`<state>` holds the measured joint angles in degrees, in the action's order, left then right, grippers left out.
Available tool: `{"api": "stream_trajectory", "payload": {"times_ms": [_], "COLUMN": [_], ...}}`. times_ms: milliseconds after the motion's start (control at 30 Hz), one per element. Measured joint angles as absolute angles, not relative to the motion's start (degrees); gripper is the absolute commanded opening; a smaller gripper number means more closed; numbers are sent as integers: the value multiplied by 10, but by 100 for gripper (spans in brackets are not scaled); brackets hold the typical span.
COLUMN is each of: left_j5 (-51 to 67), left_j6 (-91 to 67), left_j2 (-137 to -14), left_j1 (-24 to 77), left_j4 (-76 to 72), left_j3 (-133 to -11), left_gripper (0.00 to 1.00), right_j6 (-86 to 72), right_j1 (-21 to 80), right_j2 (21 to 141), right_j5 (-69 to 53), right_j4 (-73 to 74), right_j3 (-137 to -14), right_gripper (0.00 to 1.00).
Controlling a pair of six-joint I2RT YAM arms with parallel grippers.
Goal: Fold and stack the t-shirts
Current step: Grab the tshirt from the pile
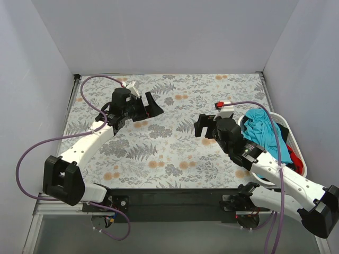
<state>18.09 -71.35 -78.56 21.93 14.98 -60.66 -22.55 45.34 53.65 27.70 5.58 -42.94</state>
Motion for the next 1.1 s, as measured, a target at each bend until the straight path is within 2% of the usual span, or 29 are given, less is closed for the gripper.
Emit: {"api": "stream_trajectory", "payload": {"times_ms": [300,500,600,700,833,933,967,1100], "left_j5": [186,203,215,222,225,229,230,230], "left_j6": [-719,-733,-736,-738,-738,-738,-738,-737], "left_j2": [-760,-745,-741,-735,-719,-710,-708,-702], "left_j1": [219,219,219,219,219,219,219,219], "left_j4": [158,165,165,164,168,167,166,166], "left_j3": [-596,-573,-561,-544,-518,-509,-507,-506], "left_gripper": [97,95,95,95,95,95,95,95], "right_j6": [-234,-248,-248,-249,-253,-255,-256,-265], "right_j1": [453,433,356,197,56,-1,-13,-34], "right_j2": [551,611,637,649,651,669,678,721], "right_j5": [292,342,354,344,347,334,326,307], "right_j4": [114,203,239,257,277,284,286,288], "right_j3": [-445,-516,-554,-576,-583,-588,-588,-585], "right_gripper": [98,96,92,92,89,86,83,76]}}
